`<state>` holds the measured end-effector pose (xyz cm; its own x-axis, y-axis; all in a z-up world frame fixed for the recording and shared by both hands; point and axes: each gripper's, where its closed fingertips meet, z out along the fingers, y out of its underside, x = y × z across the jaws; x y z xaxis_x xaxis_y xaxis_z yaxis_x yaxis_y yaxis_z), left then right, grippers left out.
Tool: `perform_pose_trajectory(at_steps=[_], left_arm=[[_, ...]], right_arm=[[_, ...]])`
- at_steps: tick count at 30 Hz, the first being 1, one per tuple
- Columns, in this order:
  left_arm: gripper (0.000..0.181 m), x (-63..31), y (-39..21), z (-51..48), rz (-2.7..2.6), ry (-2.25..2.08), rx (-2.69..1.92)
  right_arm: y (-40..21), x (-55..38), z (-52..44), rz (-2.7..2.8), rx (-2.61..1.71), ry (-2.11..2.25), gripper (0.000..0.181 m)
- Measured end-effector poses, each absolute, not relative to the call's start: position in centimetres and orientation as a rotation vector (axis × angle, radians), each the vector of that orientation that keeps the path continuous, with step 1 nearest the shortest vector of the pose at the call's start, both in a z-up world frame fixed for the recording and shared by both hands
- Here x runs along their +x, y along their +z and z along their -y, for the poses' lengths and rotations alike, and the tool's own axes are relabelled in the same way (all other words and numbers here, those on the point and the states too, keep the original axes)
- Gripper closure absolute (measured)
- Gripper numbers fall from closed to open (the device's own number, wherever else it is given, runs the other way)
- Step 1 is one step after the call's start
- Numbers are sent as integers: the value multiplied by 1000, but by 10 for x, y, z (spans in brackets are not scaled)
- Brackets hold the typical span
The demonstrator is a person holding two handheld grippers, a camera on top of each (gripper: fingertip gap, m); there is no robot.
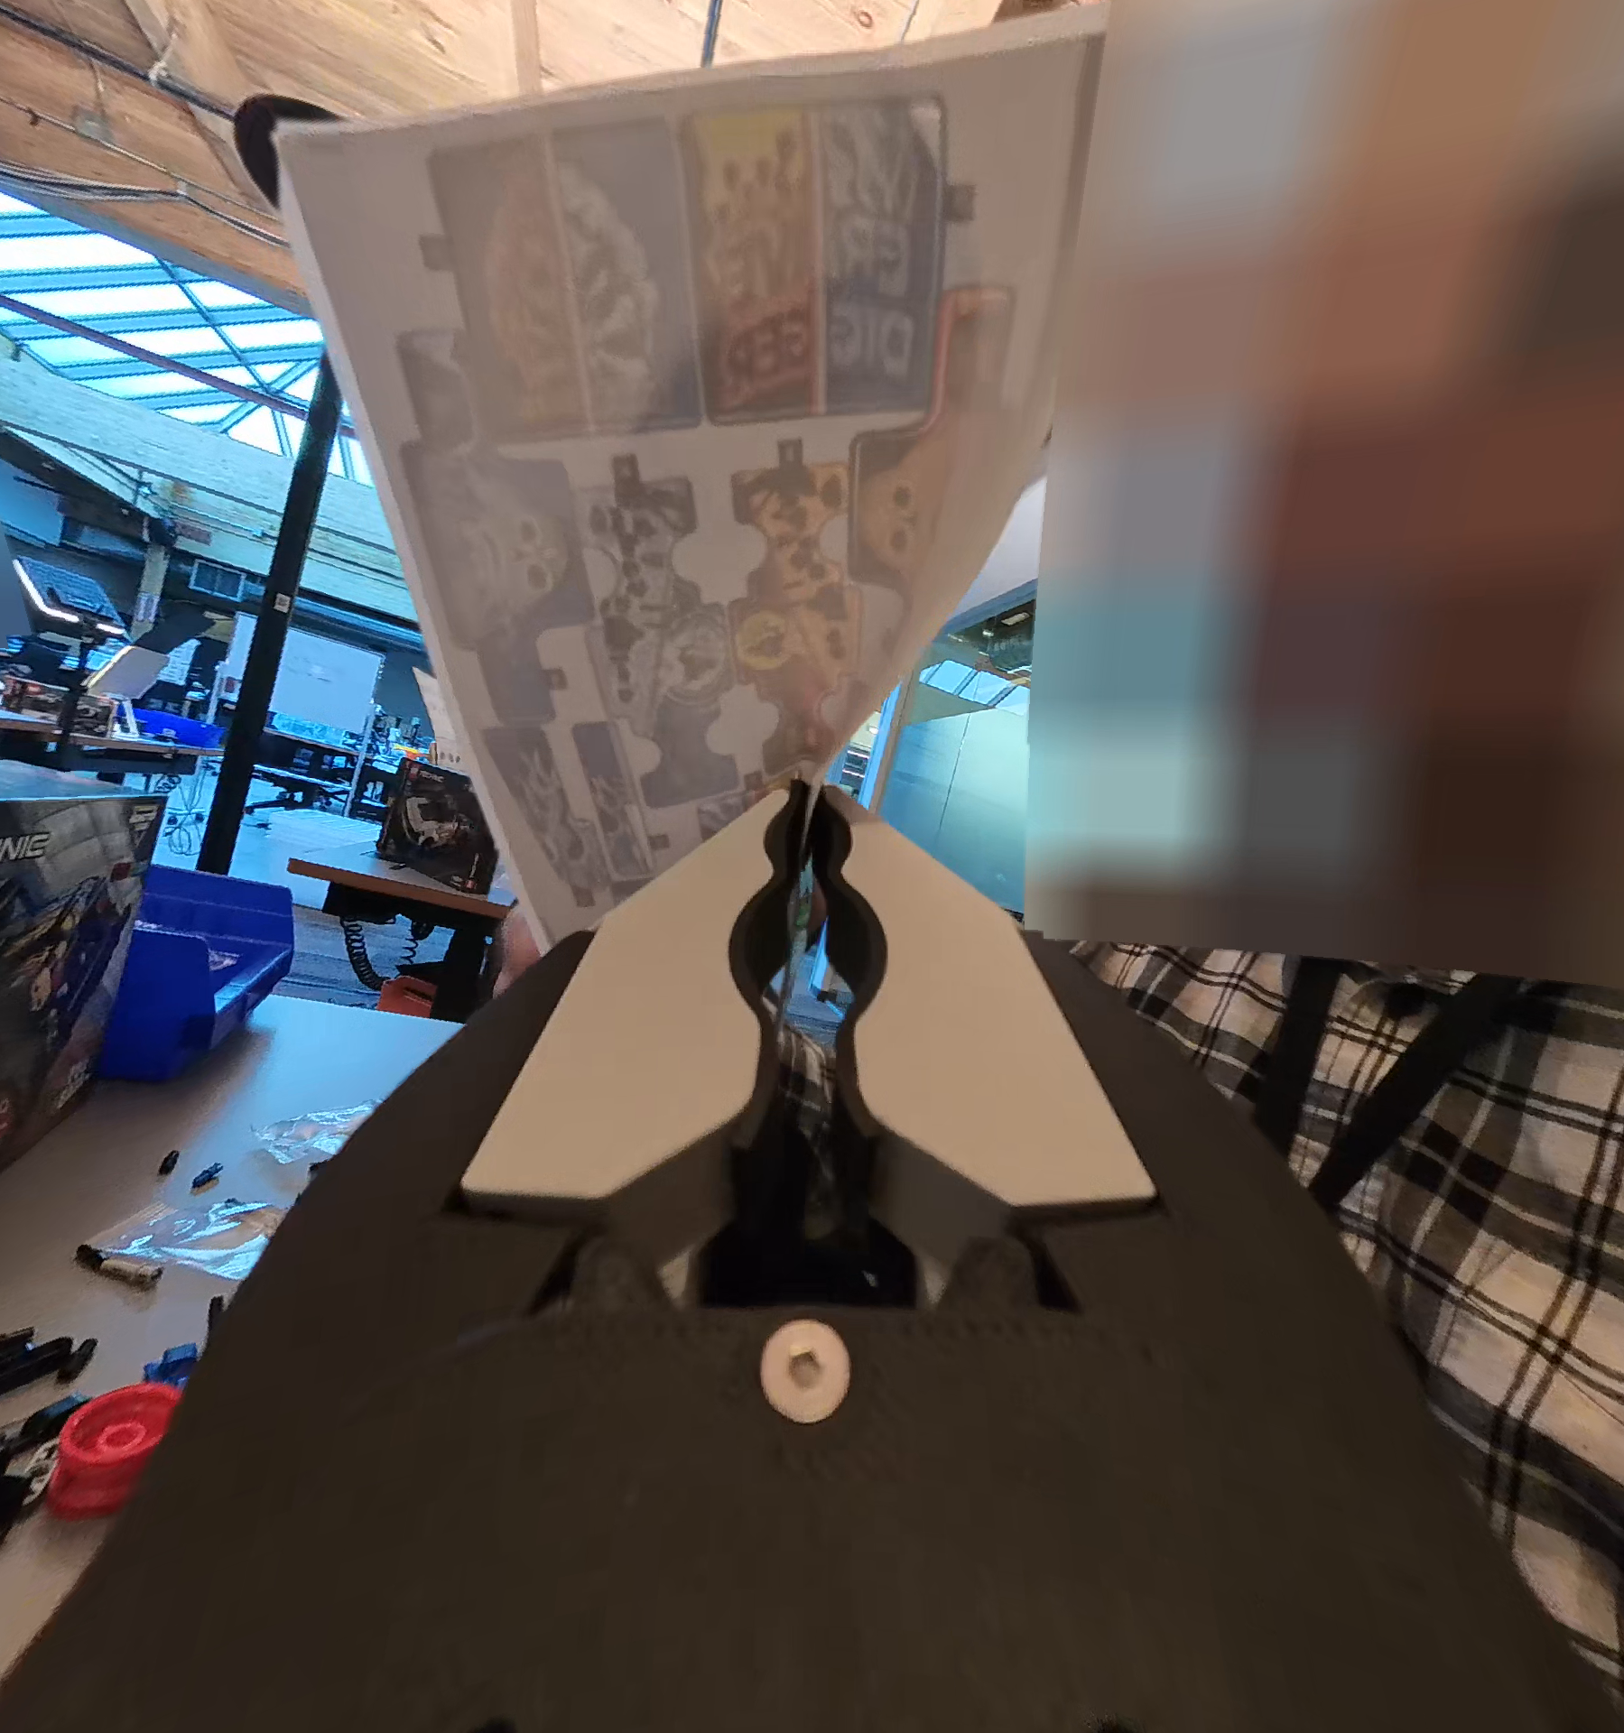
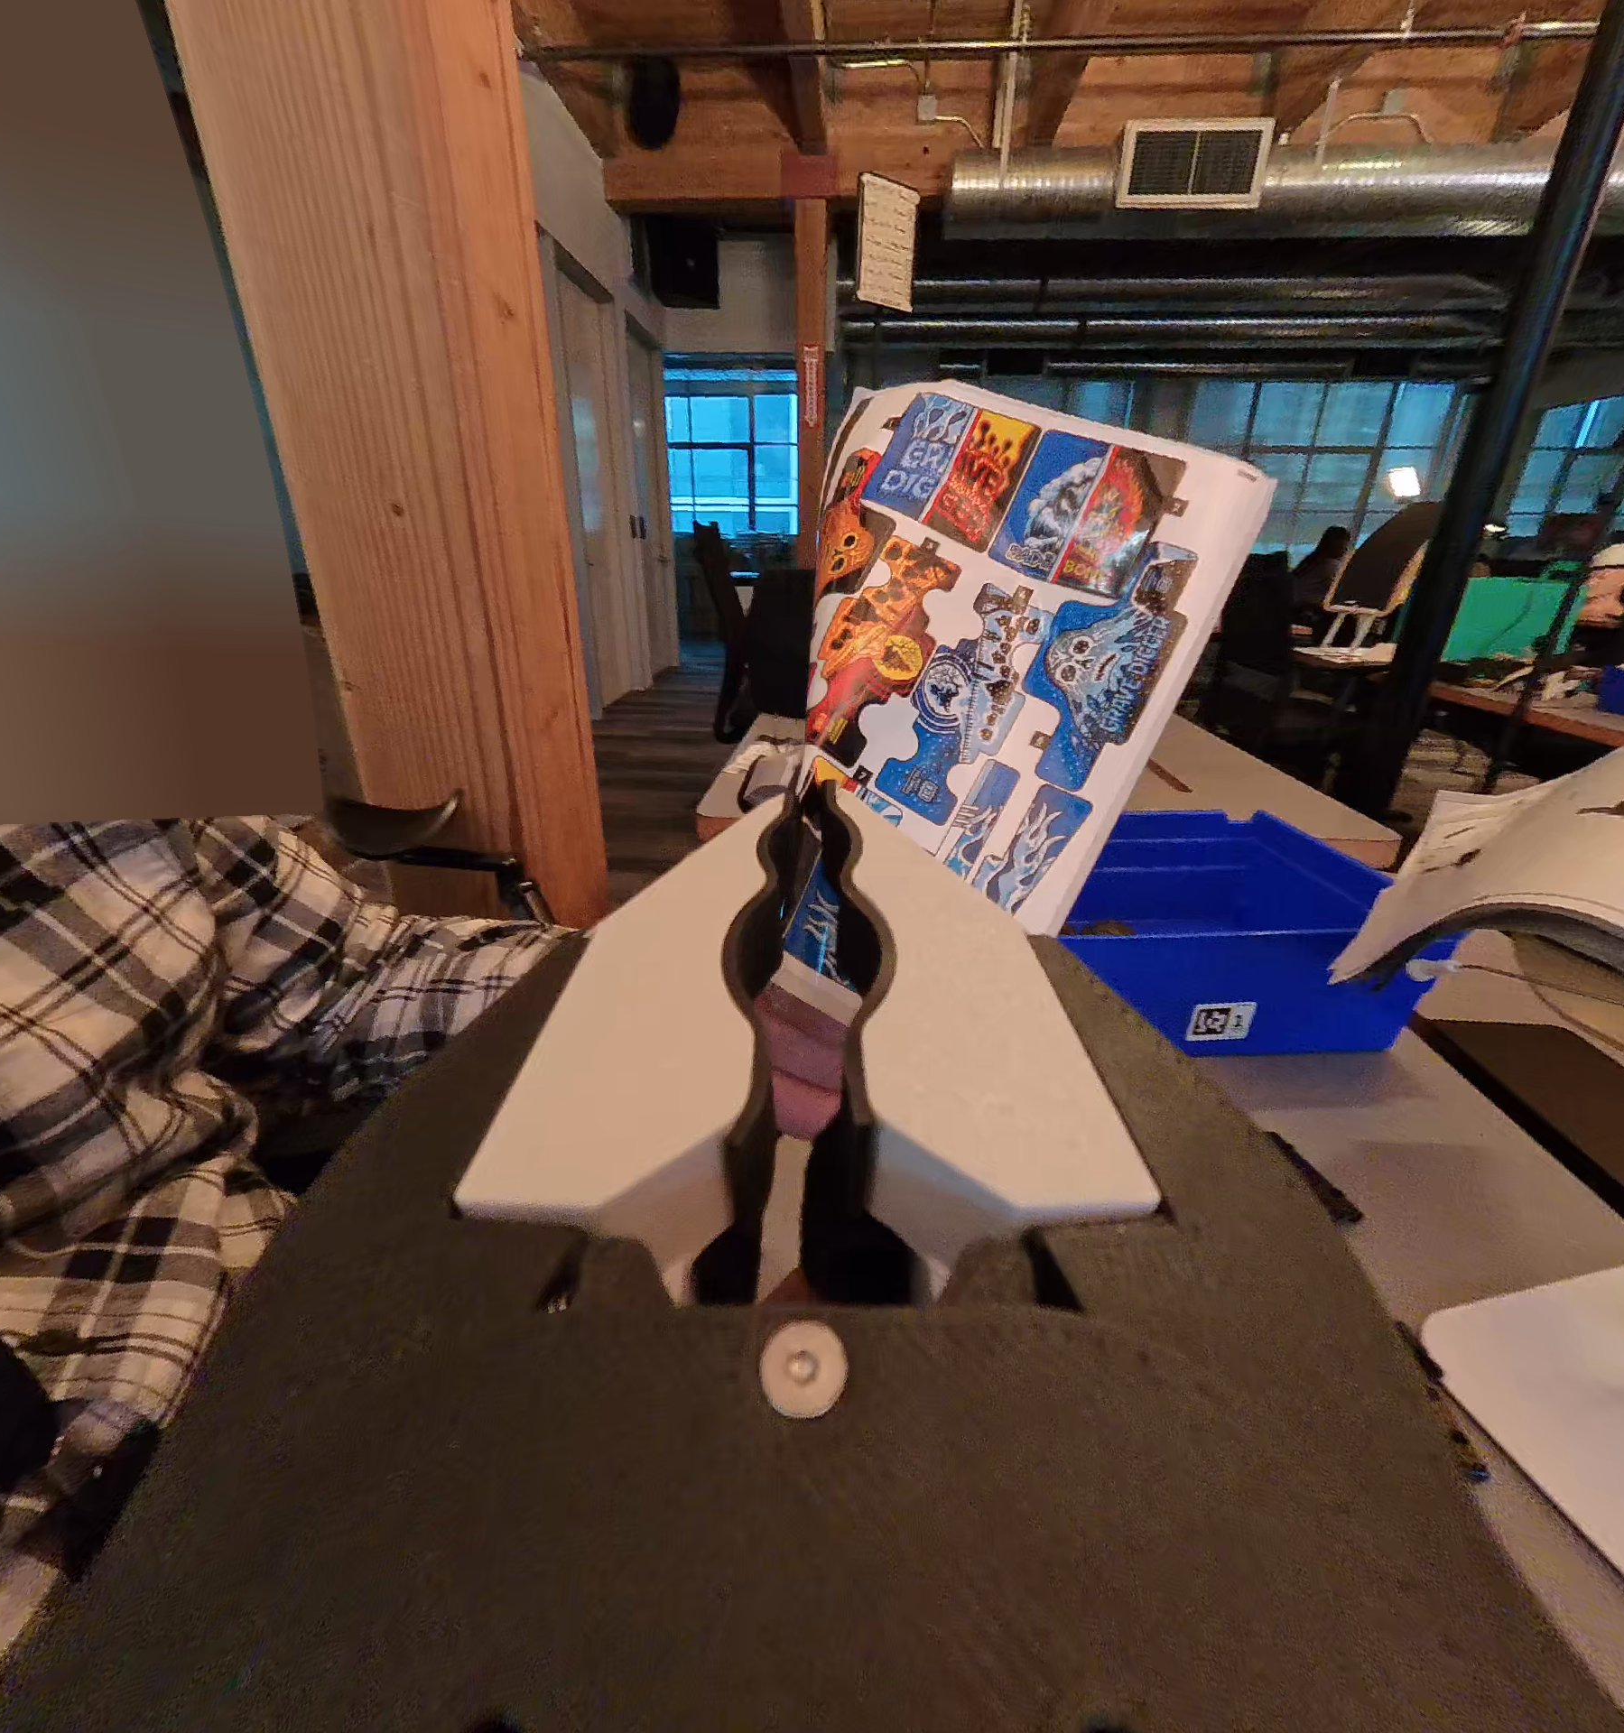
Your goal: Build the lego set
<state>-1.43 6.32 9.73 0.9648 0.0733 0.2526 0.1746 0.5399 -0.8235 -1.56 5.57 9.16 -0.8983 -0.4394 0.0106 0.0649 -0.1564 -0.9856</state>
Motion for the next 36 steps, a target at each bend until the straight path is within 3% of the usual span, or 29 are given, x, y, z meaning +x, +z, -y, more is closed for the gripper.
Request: perform_pose_trajectory(at_steps=[36], left_arm=[[181,5,84,-71,170,58,-1203]], right_arm=[[82,4,-65,-1564,-435,-1924,181]])
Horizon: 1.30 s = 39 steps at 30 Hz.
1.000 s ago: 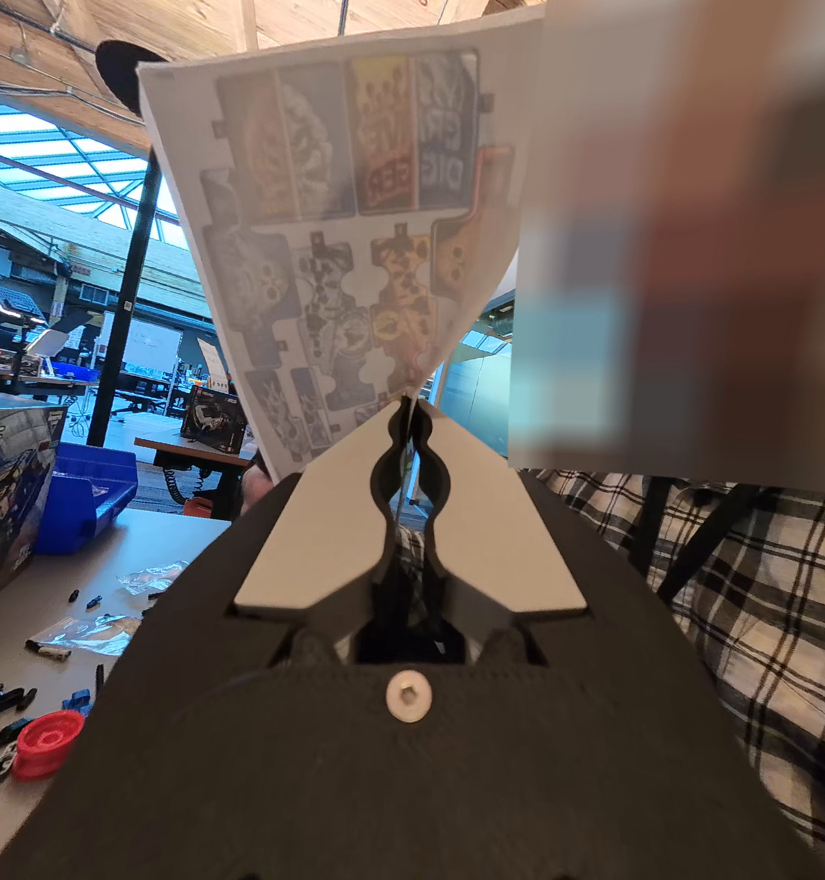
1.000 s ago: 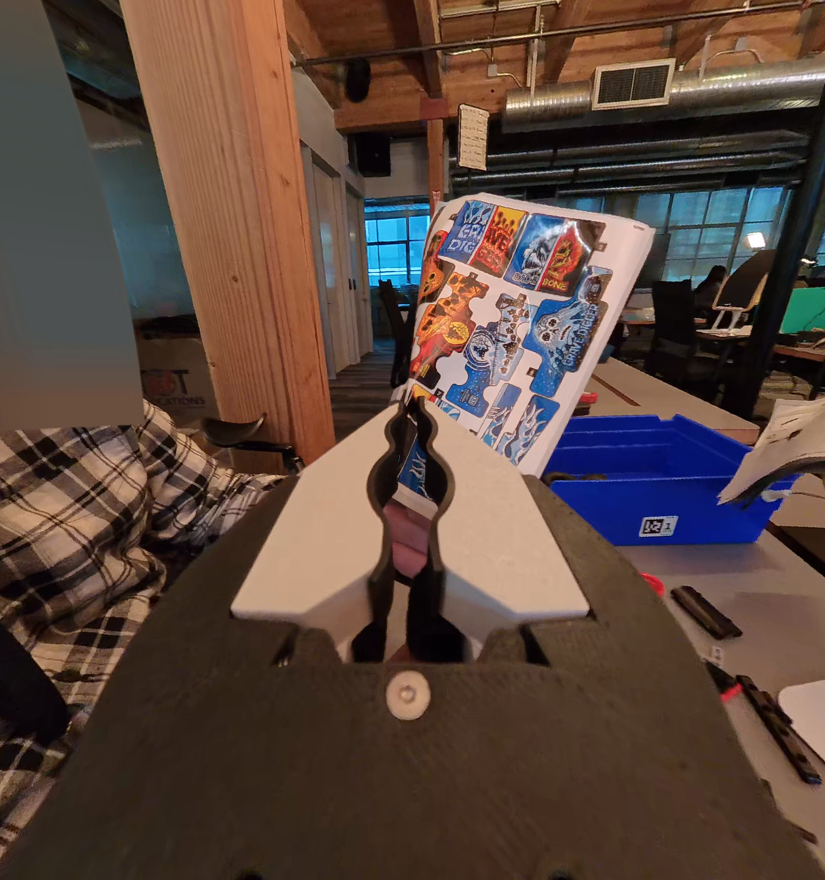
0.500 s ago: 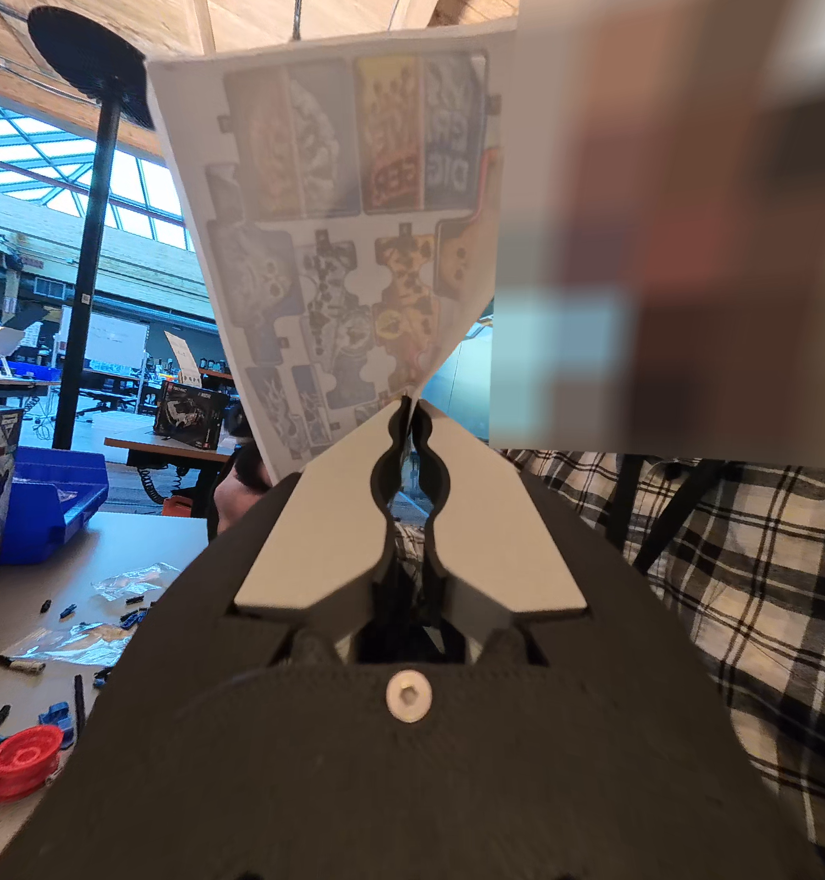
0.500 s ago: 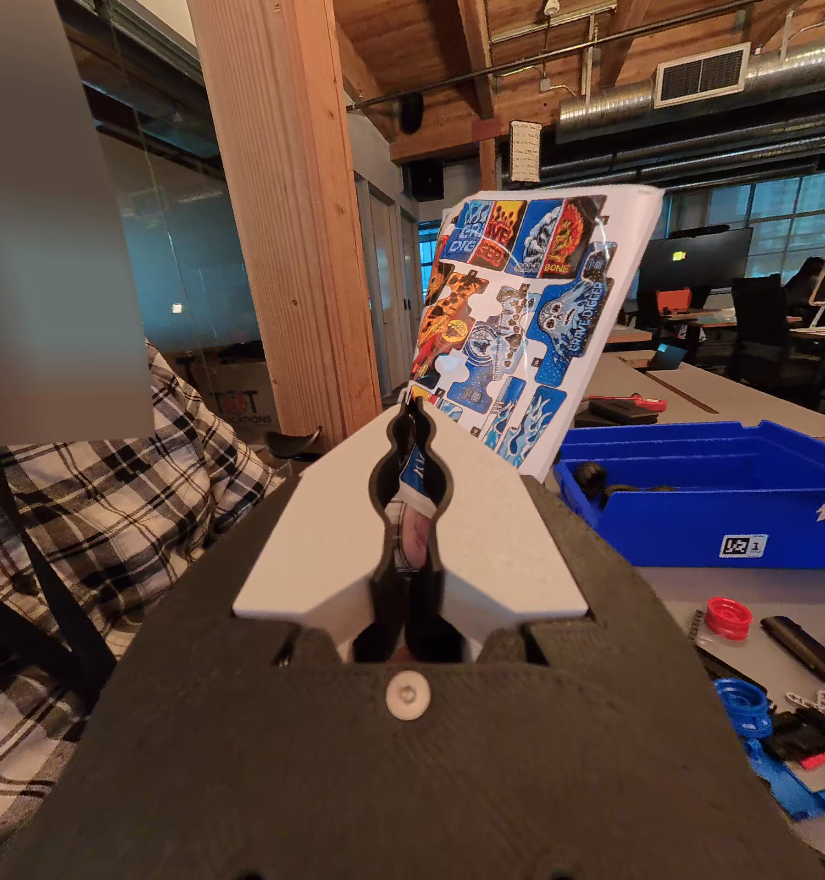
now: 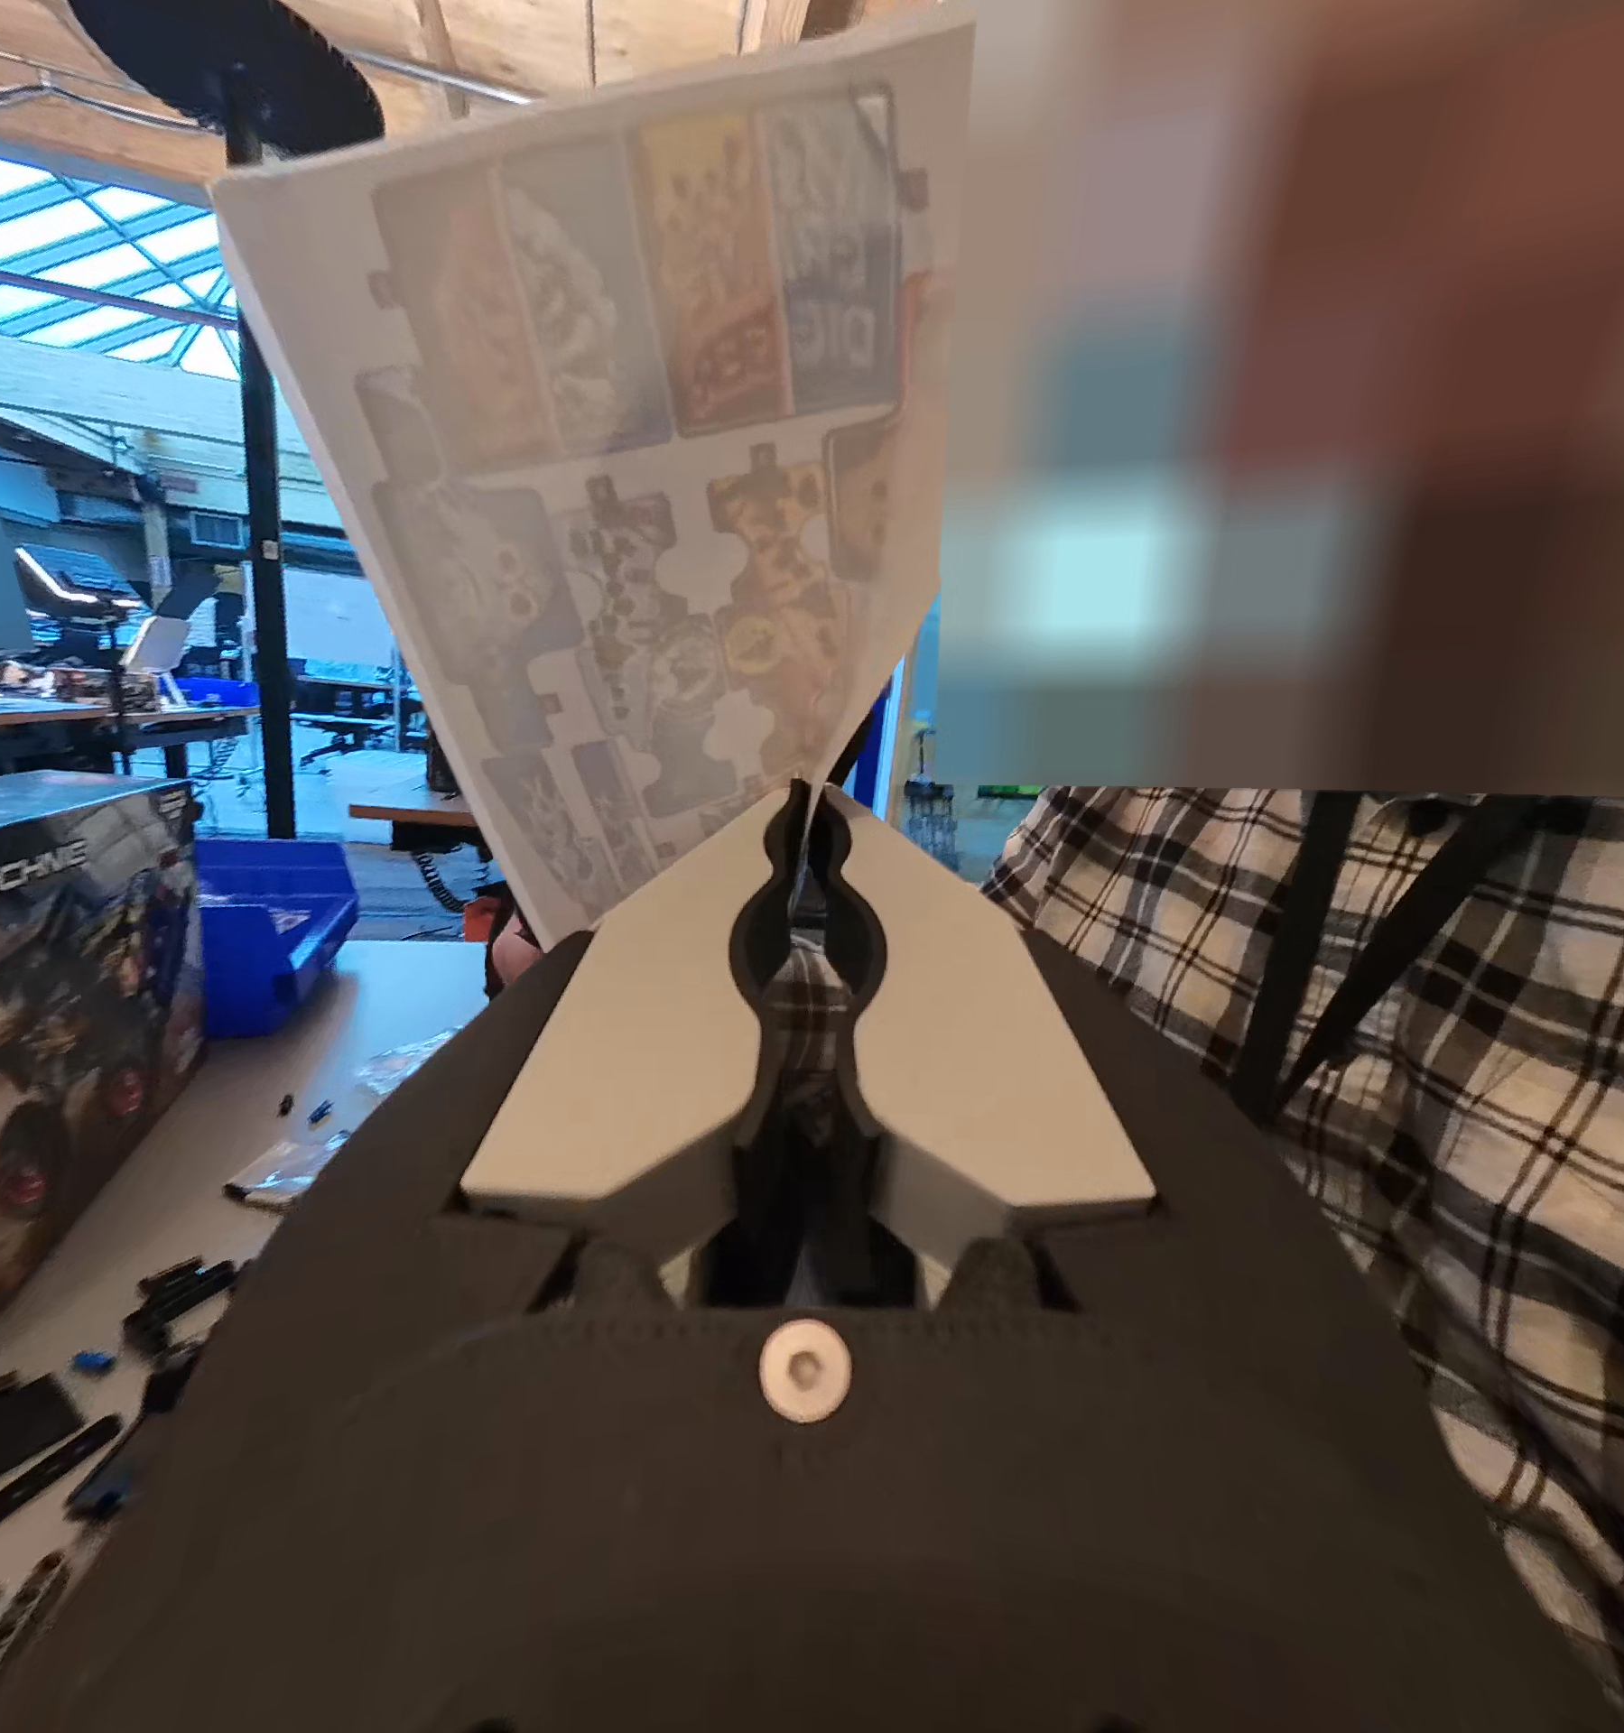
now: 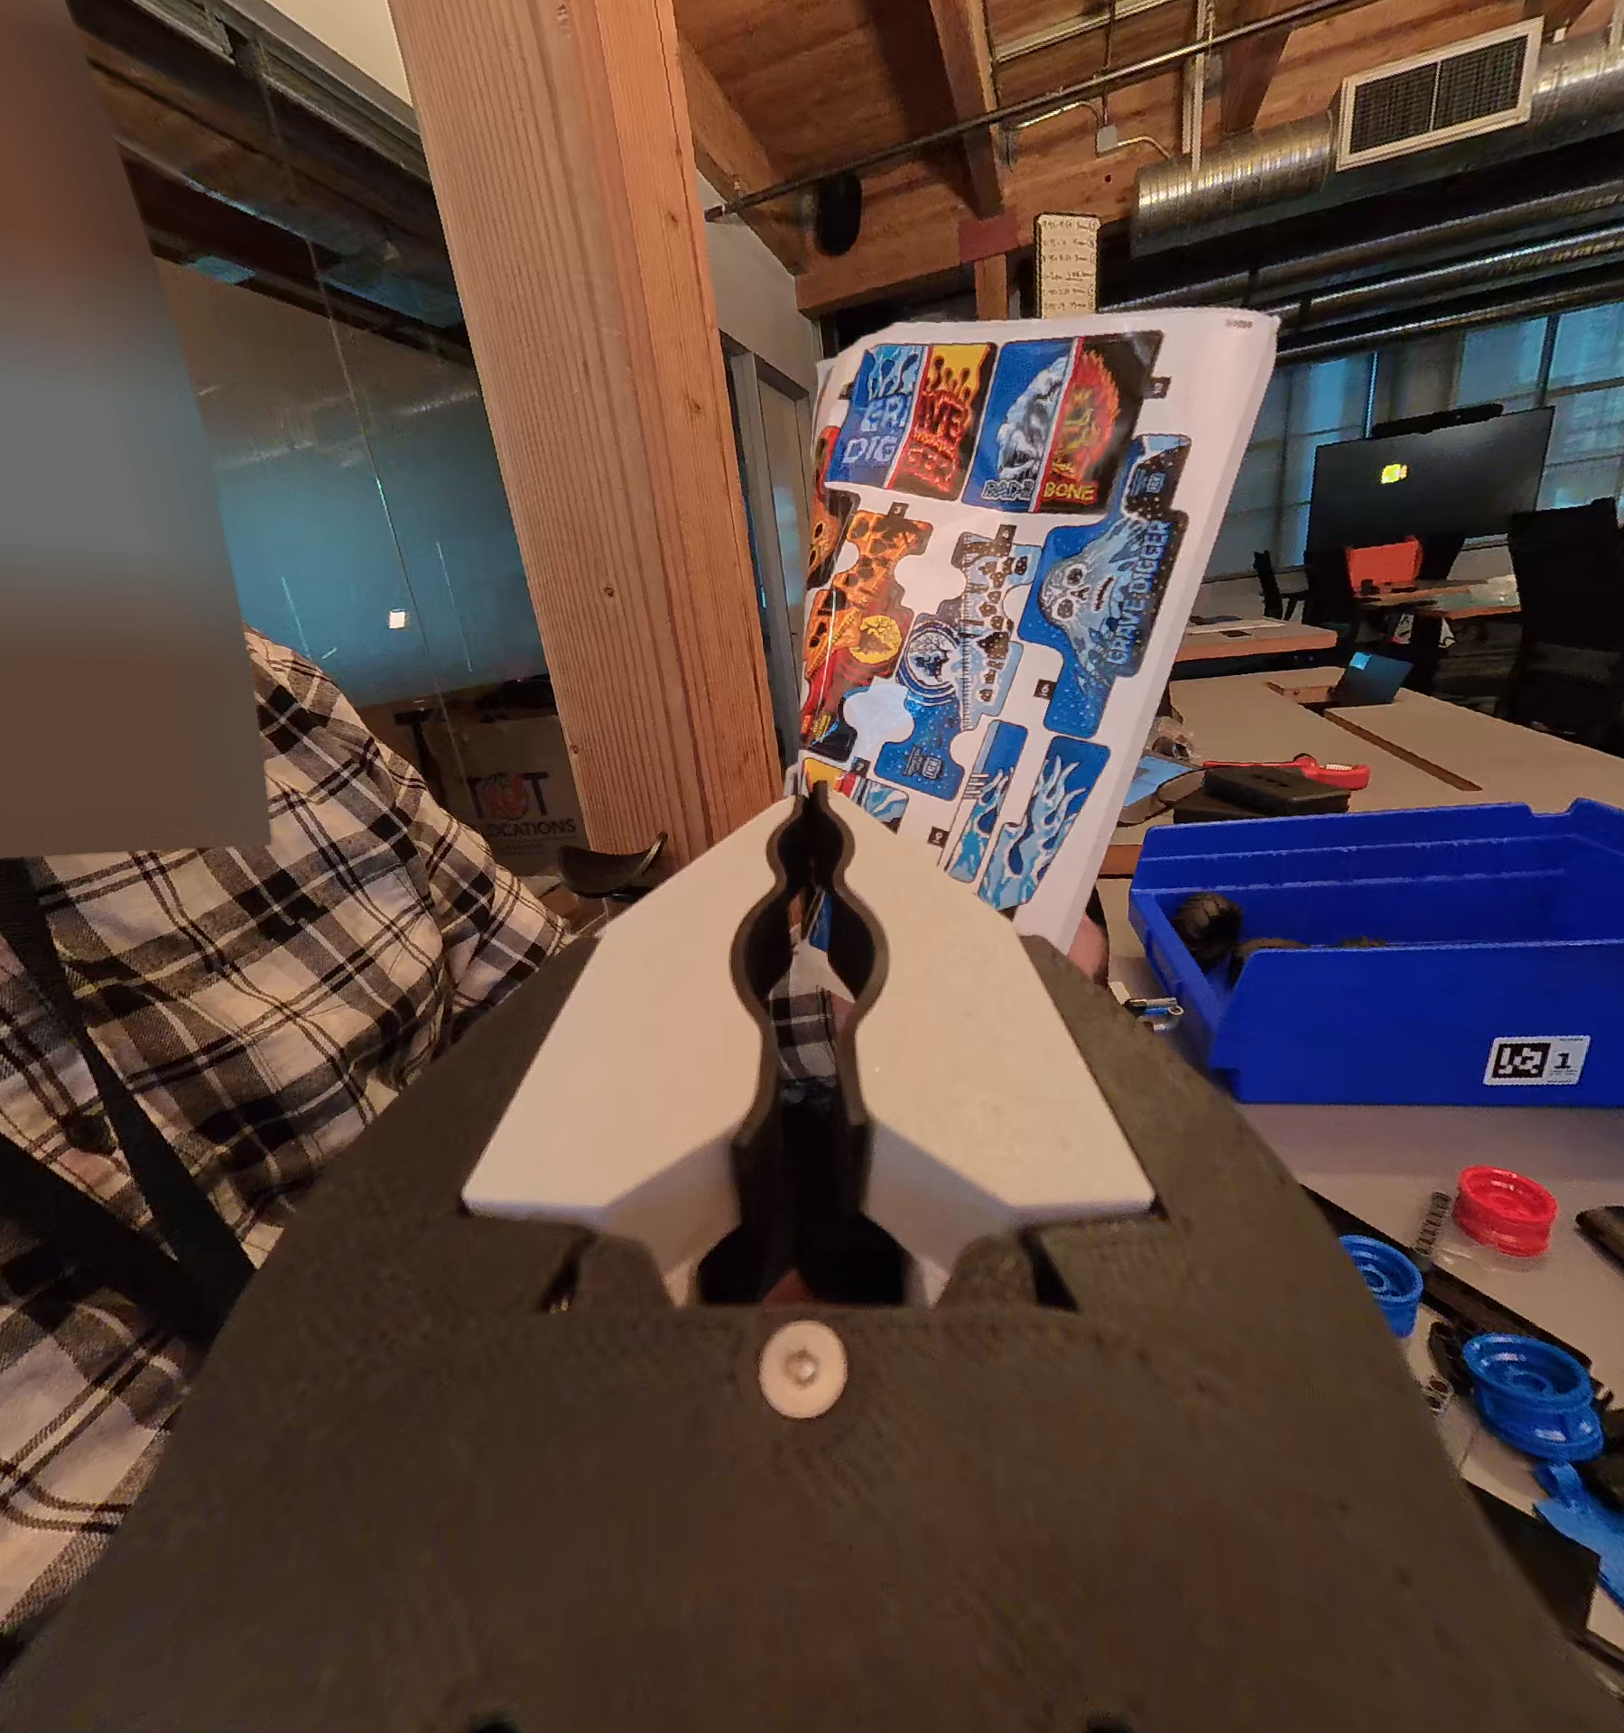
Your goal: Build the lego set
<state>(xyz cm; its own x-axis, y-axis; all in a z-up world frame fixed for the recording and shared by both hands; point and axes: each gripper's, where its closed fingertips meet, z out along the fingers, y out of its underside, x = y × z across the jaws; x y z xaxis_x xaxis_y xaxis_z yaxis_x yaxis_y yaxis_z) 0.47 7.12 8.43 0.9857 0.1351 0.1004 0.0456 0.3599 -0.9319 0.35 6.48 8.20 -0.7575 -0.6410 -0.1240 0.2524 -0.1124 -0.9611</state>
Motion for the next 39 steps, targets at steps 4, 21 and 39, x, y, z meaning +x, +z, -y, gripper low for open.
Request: perform_pose_trajectory(at_steps=[4,21,39], left_arm=[[181,6,80,-71,167,96,-1258],[181,10,58,-67,153,174,-1428],[181,-7,67,-53,189,123,-1275]], right_arm=[[78,5,-64,-1594,-459,-1927,181],[56,9,-59,-1705,-544,-1892,181],[64,-15,-54,-1553,-331,-1942,181]])
